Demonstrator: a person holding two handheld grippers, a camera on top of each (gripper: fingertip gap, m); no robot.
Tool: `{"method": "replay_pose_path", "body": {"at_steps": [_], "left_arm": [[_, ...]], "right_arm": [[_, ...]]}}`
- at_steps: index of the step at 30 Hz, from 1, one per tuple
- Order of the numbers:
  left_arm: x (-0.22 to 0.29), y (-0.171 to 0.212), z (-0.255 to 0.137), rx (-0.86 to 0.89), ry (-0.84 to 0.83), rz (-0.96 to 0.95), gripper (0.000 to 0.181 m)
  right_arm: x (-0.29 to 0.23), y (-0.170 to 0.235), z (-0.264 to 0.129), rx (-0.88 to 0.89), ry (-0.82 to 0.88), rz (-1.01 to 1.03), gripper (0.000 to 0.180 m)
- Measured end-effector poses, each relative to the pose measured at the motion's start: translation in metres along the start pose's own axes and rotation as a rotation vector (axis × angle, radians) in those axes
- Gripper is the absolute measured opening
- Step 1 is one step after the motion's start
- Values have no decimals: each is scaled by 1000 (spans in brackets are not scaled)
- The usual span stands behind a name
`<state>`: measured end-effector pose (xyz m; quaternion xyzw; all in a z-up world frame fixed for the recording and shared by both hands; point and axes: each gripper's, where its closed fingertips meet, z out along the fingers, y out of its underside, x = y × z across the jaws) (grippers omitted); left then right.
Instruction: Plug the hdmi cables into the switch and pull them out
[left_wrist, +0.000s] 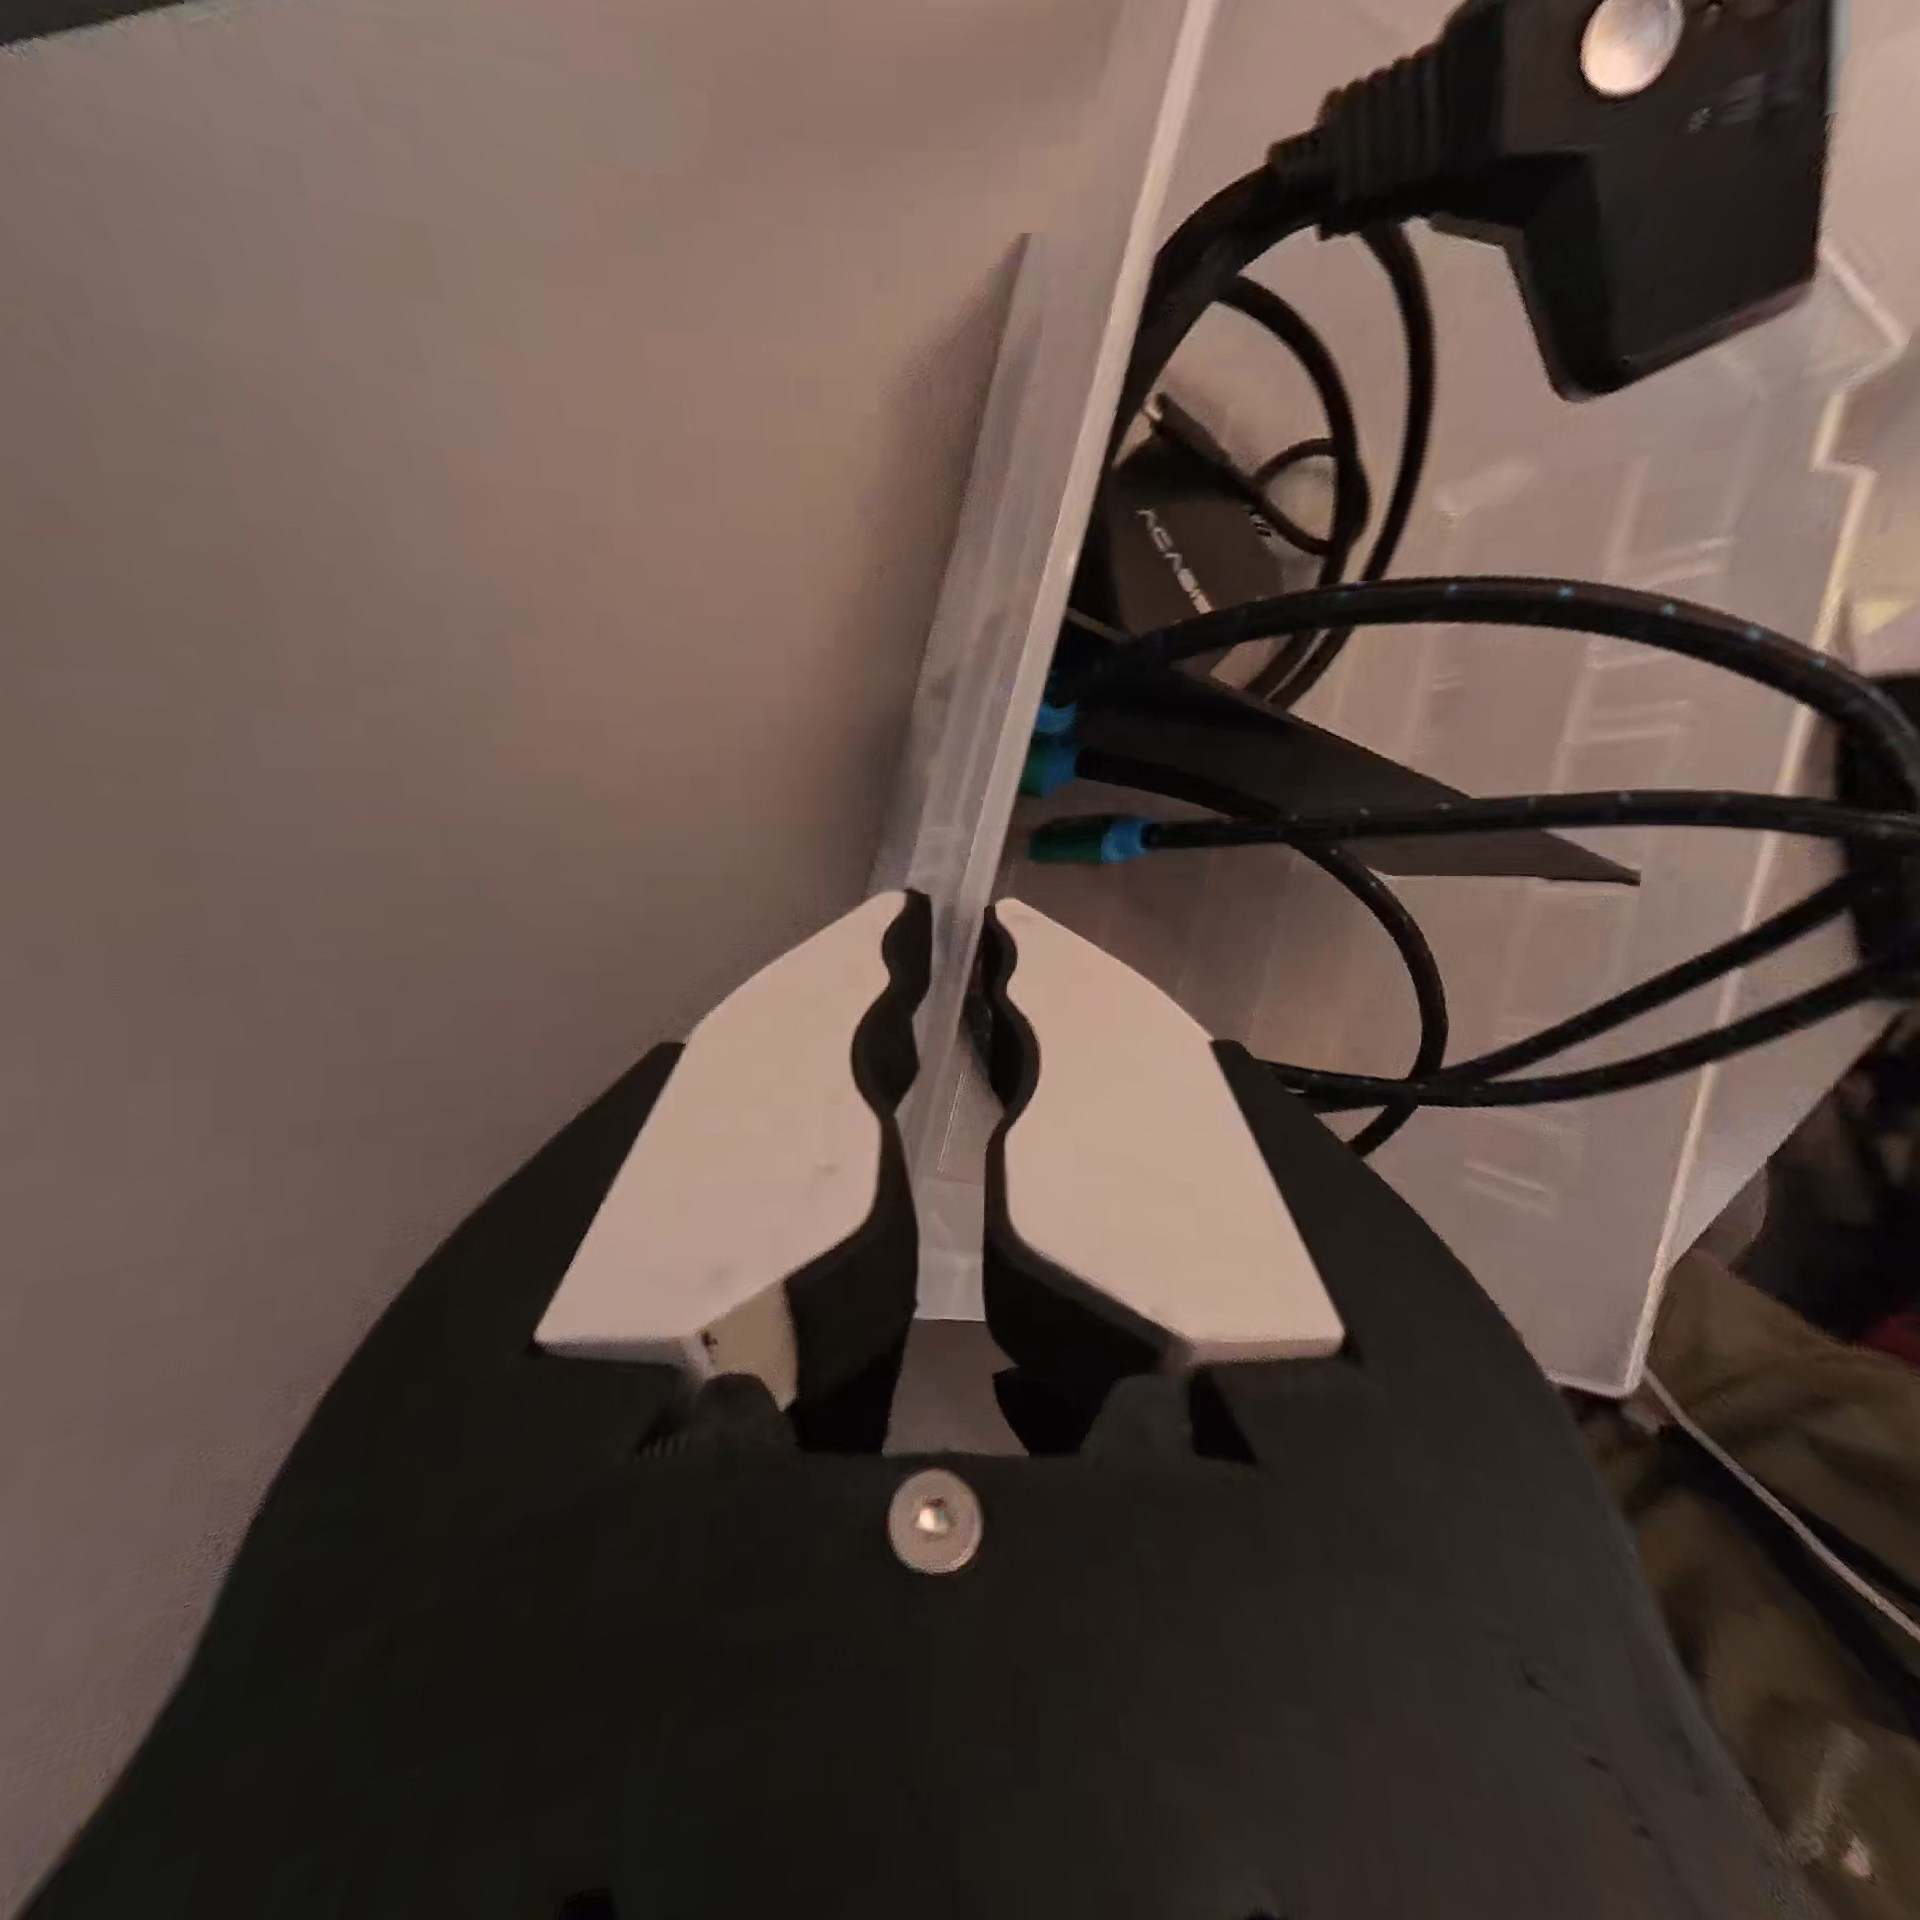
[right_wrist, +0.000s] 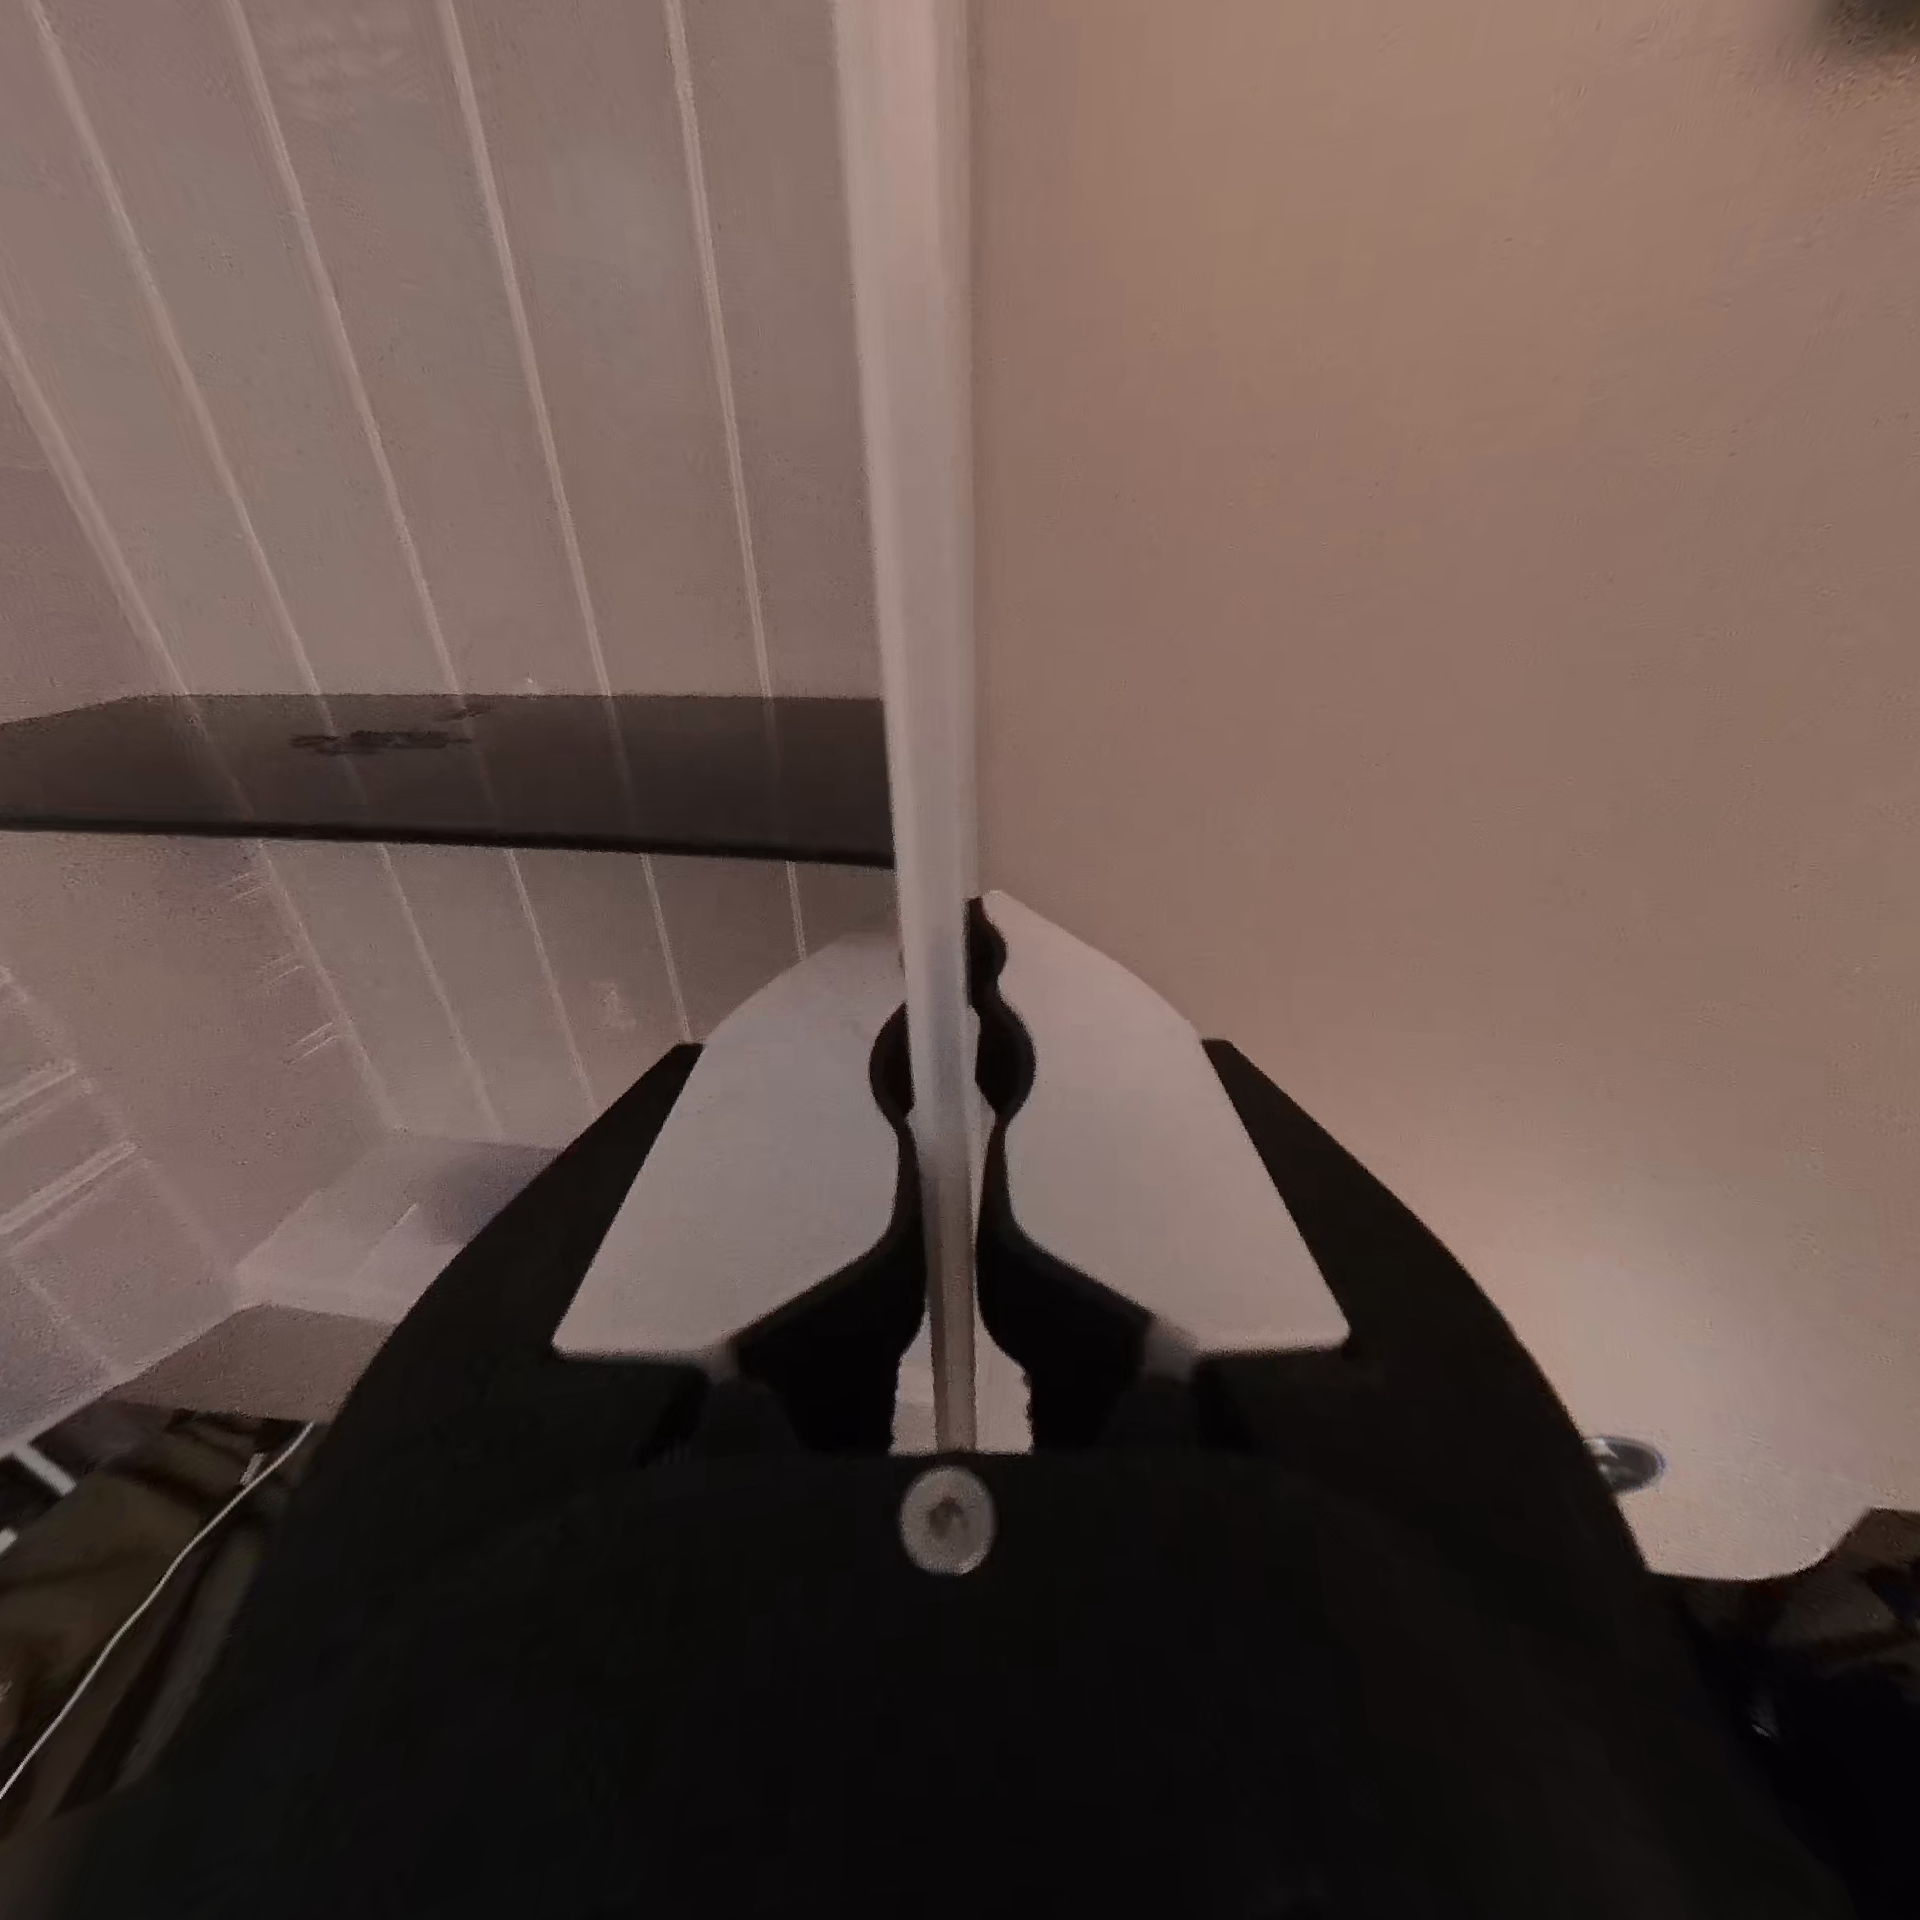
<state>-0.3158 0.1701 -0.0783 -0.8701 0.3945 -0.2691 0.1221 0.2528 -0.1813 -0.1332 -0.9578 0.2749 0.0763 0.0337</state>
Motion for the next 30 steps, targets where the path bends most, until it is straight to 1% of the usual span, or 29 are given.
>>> {"method": "replay_pose_path", "body": {"at_steps": [5,7,10,14,16,20,30], "left_arm": [[-67,32,-49,123,-135,-272,8],[-85,49,-66,150,-186,-339,8],[-96,70,-83,167,-201,-394,8],[-93,83,-89,184,-137,-465,10],[-91,85,-90,177,-135,-454,10],[-92,85,-90,164,-170,-401,9],[-95,82,-90,158,-207,-383,8]], "right_arm": [[-2,-16,8,38,-4,8,5],[0,-19,8,39,-7,14,5],[6,-23,7,40,-3,28,5],[13,-28,6,45,-2,51,5],[14,-28,8,44,19,11,5],[12,-22,8,37,18,-1,5],[16,-22,7,30,18,12,4]]}}
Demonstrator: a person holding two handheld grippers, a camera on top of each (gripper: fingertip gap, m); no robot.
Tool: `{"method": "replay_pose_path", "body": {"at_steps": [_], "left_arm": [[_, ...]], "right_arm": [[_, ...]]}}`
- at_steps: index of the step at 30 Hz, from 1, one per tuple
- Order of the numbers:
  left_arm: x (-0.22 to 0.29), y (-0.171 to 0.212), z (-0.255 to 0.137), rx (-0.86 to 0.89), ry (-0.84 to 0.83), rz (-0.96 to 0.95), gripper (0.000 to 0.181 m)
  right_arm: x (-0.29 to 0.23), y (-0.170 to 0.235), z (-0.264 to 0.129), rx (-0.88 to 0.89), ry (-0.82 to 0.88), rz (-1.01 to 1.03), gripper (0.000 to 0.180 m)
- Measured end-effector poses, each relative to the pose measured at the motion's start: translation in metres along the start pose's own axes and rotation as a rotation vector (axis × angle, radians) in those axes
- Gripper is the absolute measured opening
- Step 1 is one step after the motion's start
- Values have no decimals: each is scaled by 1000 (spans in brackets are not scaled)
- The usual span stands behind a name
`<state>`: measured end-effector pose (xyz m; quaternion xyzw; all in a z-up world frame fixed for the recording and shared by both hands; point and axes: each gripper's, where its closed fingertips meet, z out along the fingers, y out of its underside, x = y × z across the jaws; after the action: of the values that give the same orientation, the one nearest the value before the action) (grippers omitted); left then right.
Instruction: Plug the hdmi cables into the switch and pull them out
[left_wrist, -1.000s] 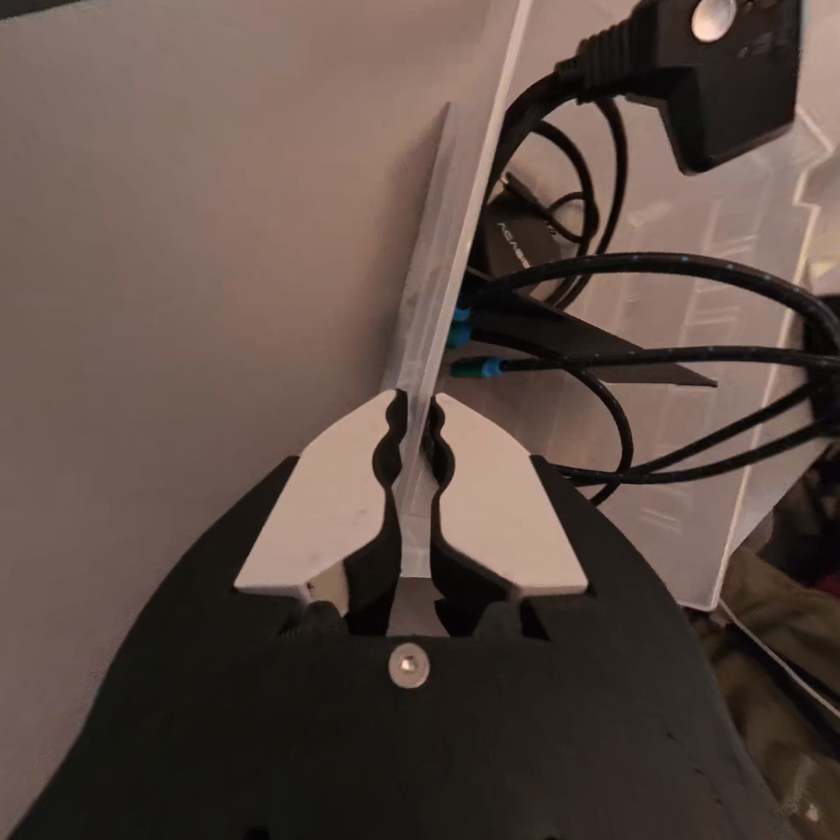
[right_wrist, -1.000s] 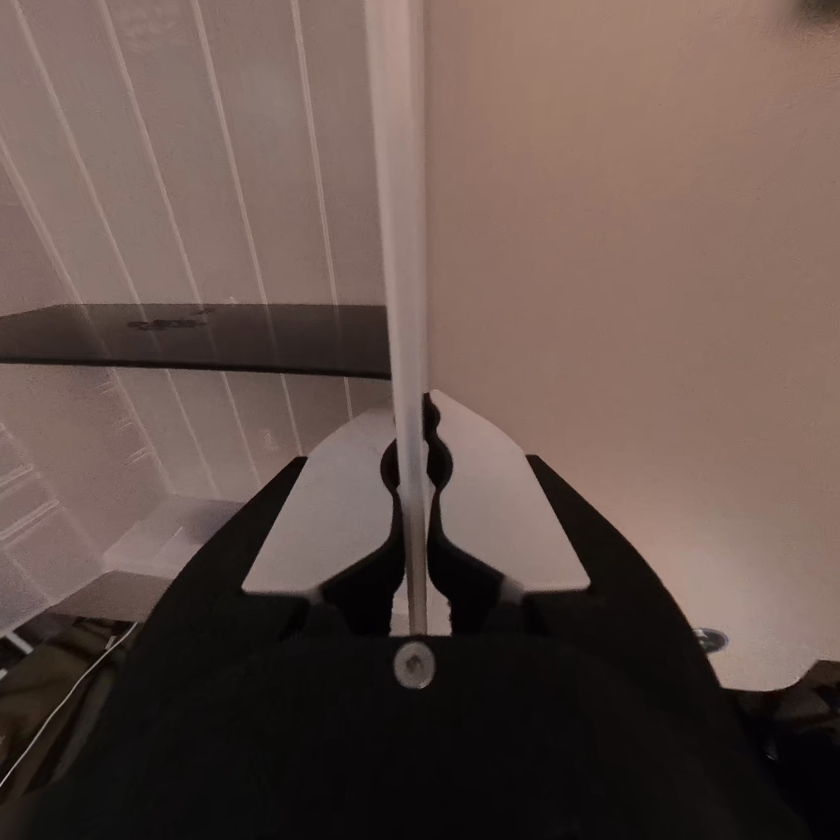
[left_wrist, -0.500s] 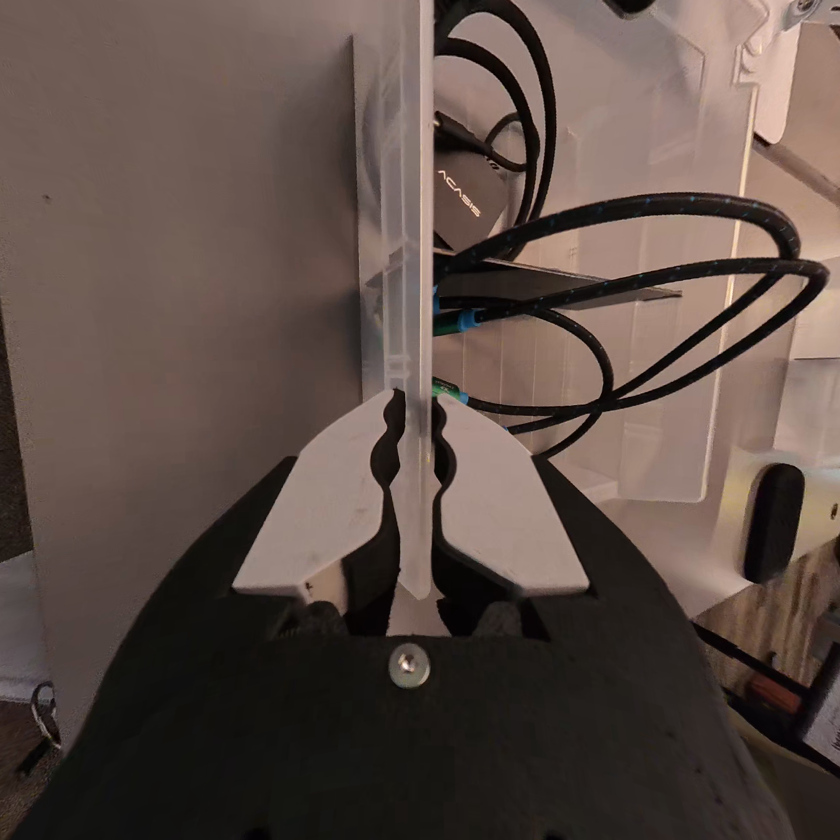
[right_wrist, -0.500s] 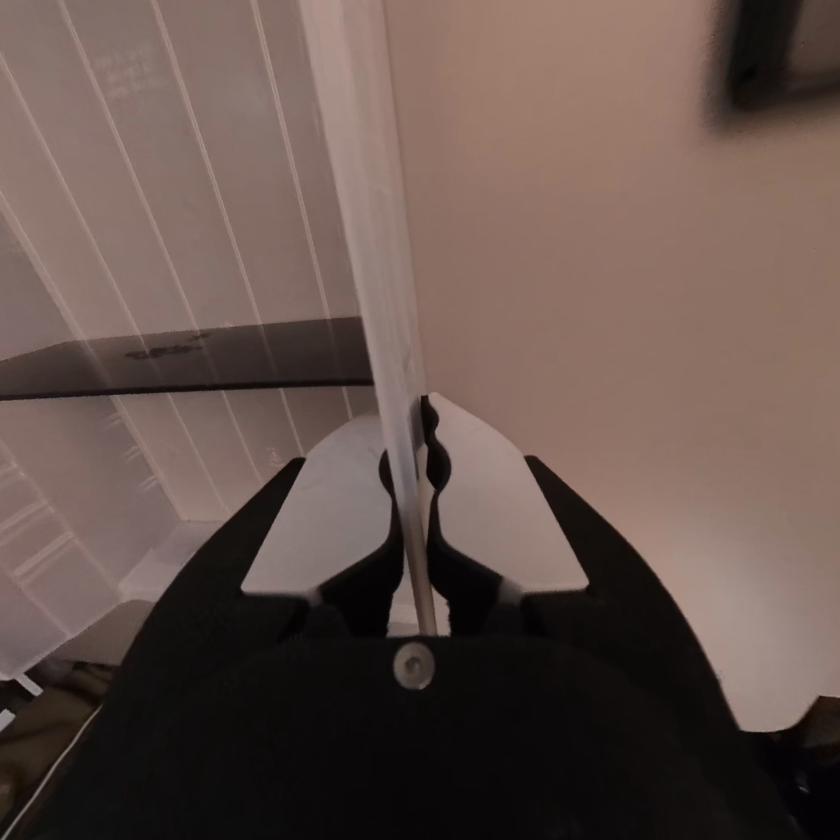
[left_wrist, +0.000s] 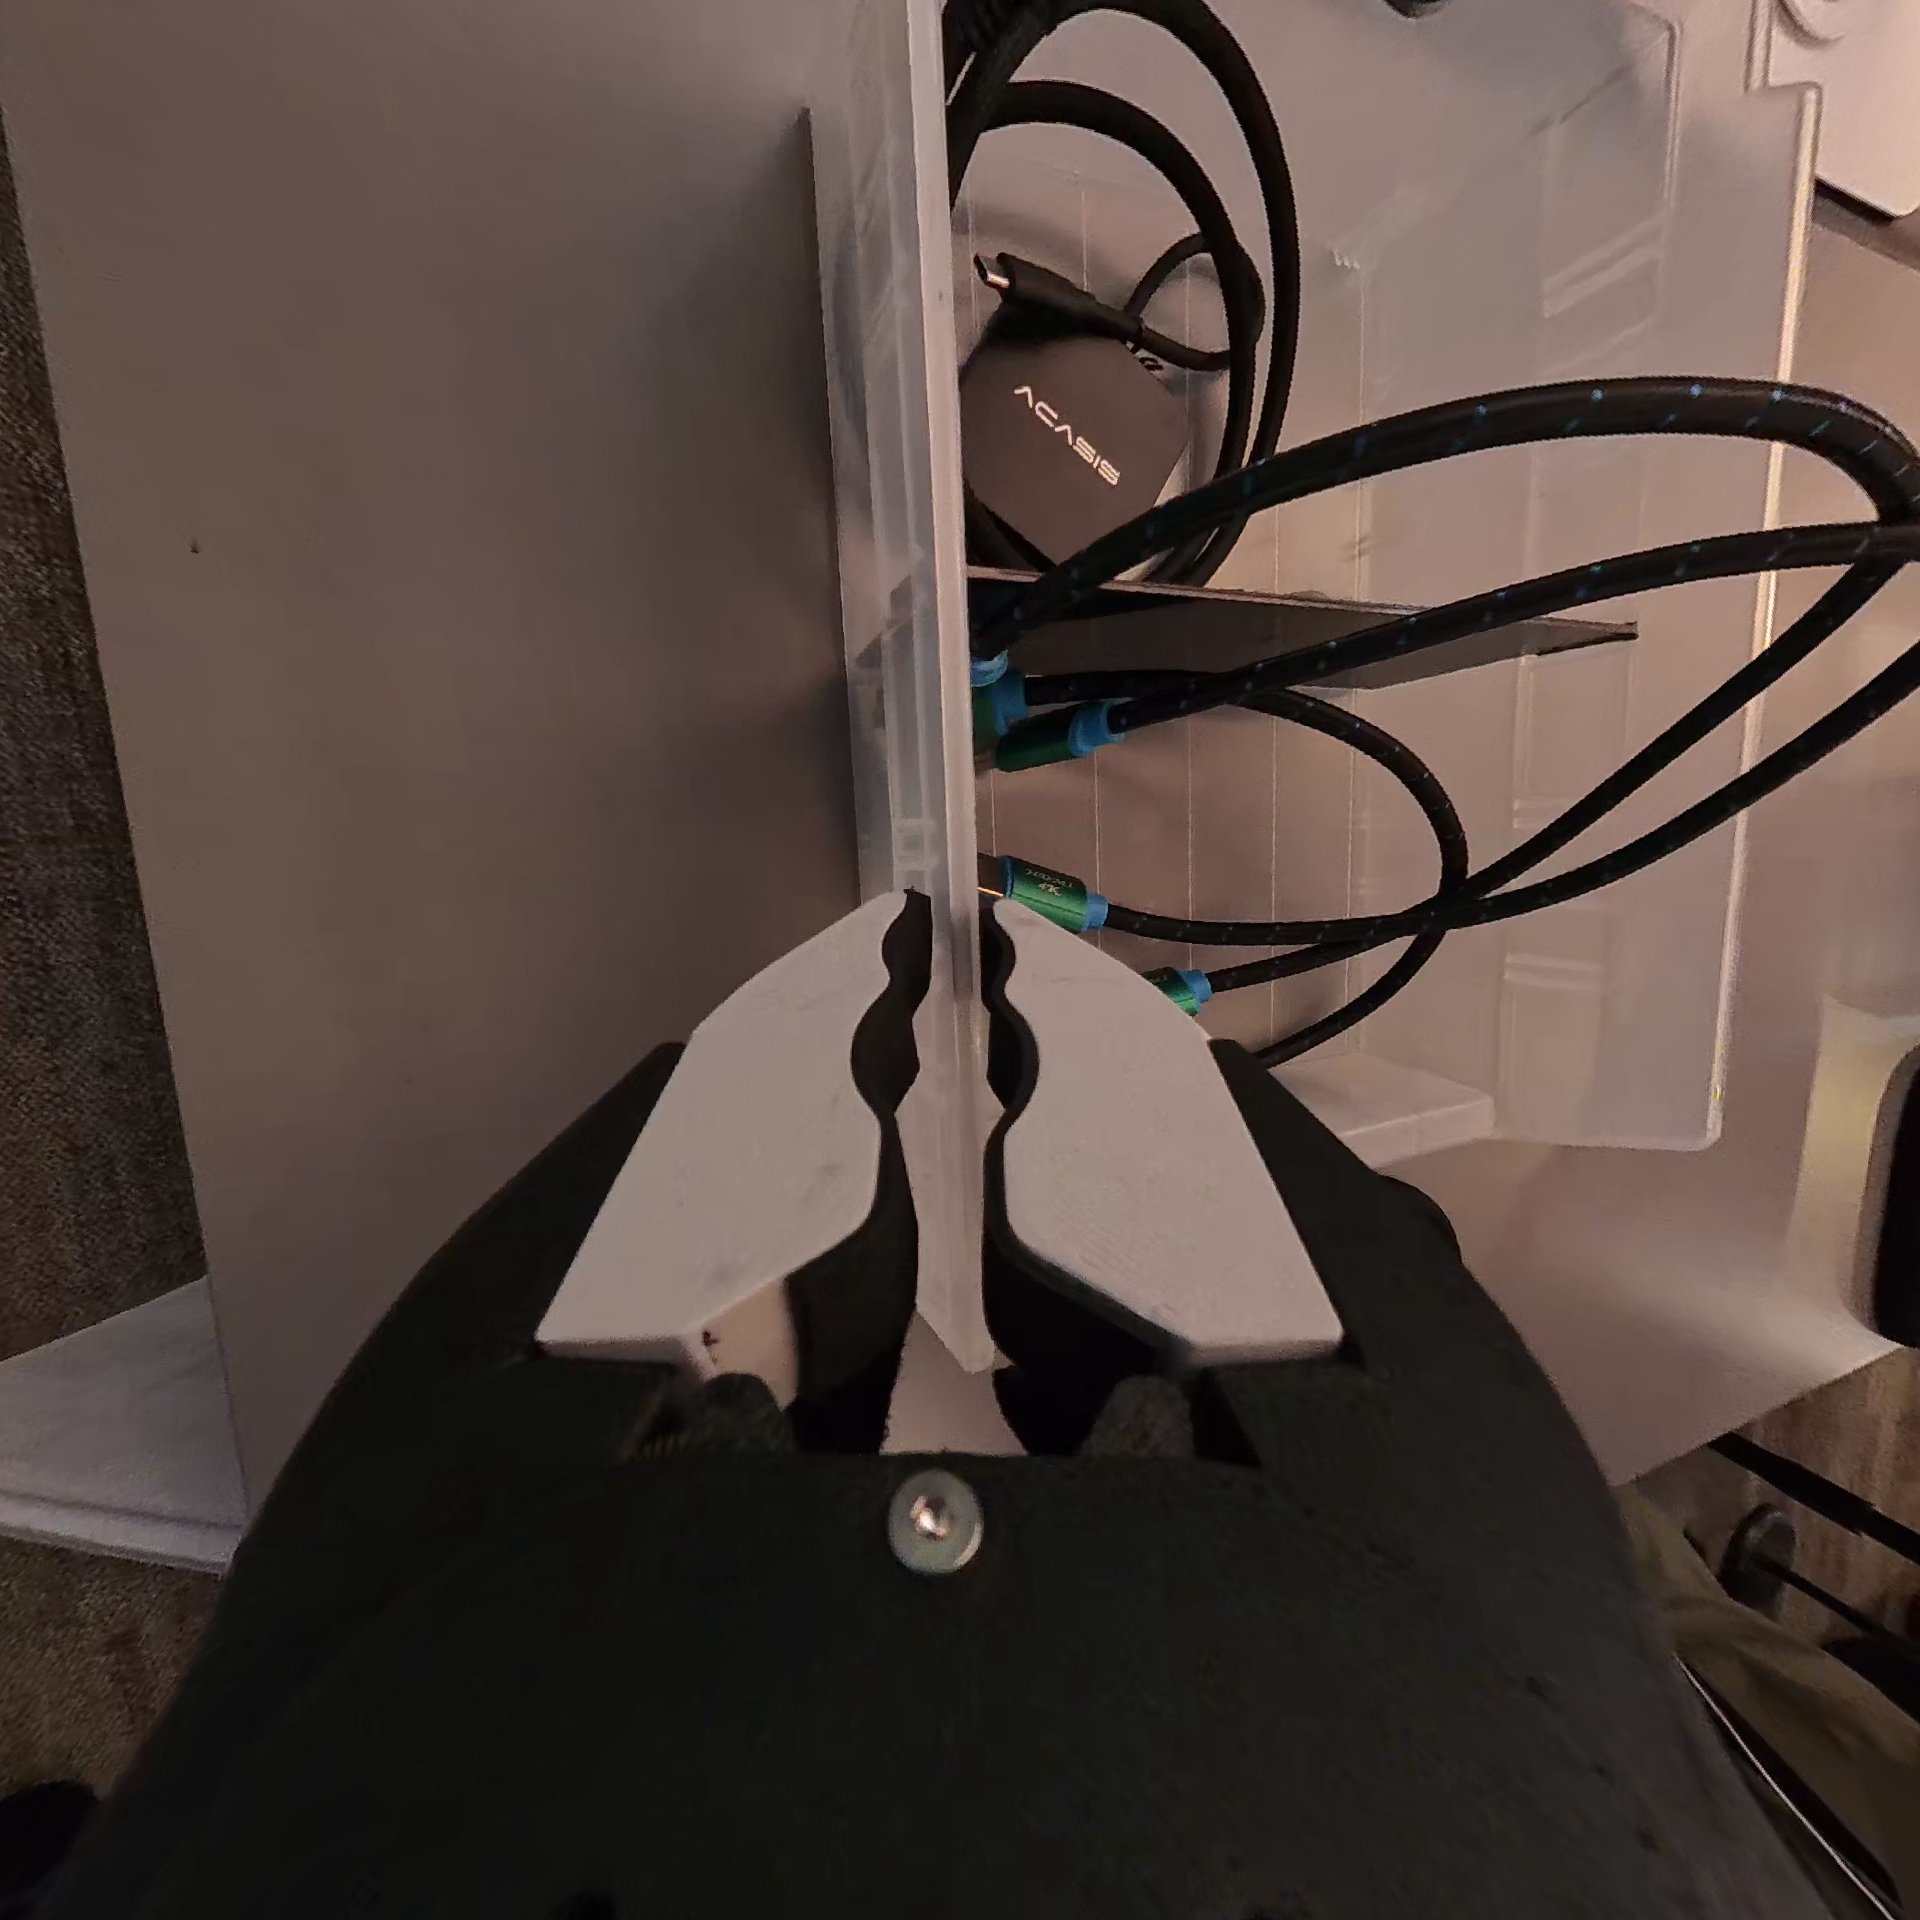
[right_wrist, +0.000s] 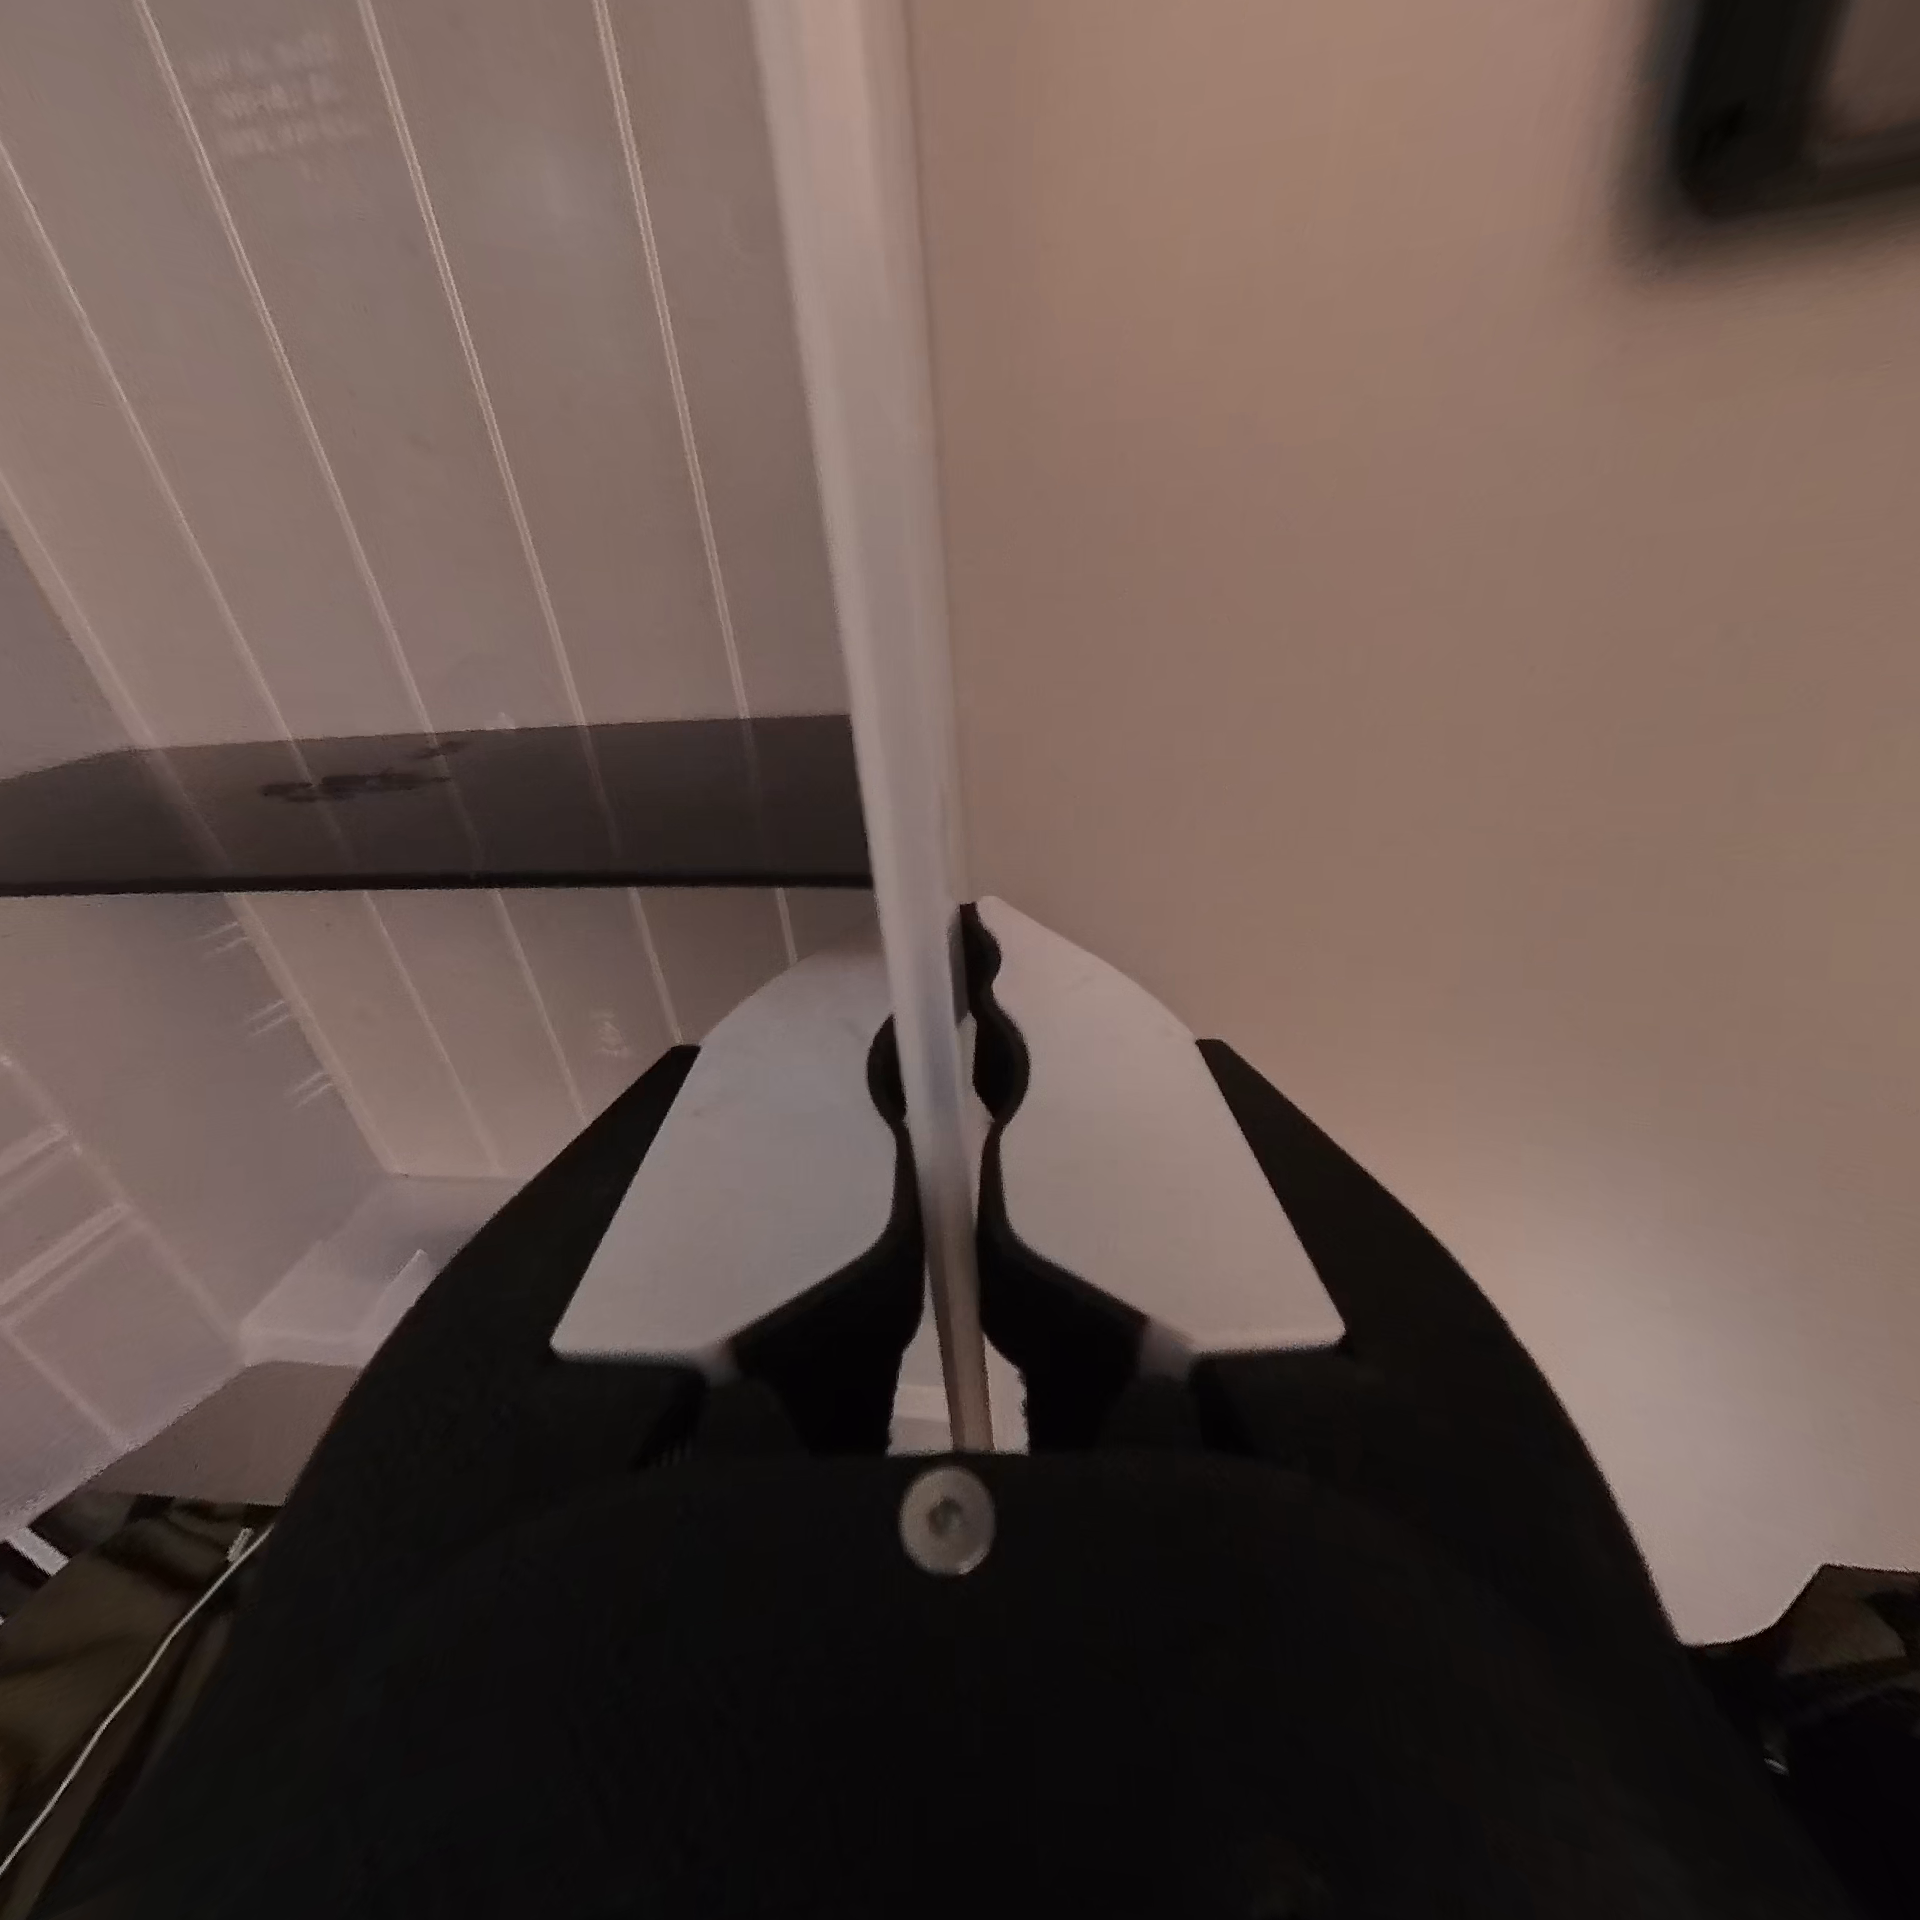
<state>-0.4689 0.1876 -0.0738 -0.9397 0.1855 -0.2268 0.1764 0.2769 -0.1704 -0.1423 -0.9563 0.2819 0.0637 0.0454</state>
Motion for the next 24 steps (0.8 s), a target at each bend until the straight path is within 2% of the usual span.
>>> {"method": "replay_pose_path", "body": {"at_steps": [15,24], "left_arm": [[-1,-4,1,28,29,-38,8],[1,-1,0,21,25,-40,8]], "right_arm": [[10,-1,-2,16,161,-63,21],[12,0,-7,28,180,-83,26]]}}
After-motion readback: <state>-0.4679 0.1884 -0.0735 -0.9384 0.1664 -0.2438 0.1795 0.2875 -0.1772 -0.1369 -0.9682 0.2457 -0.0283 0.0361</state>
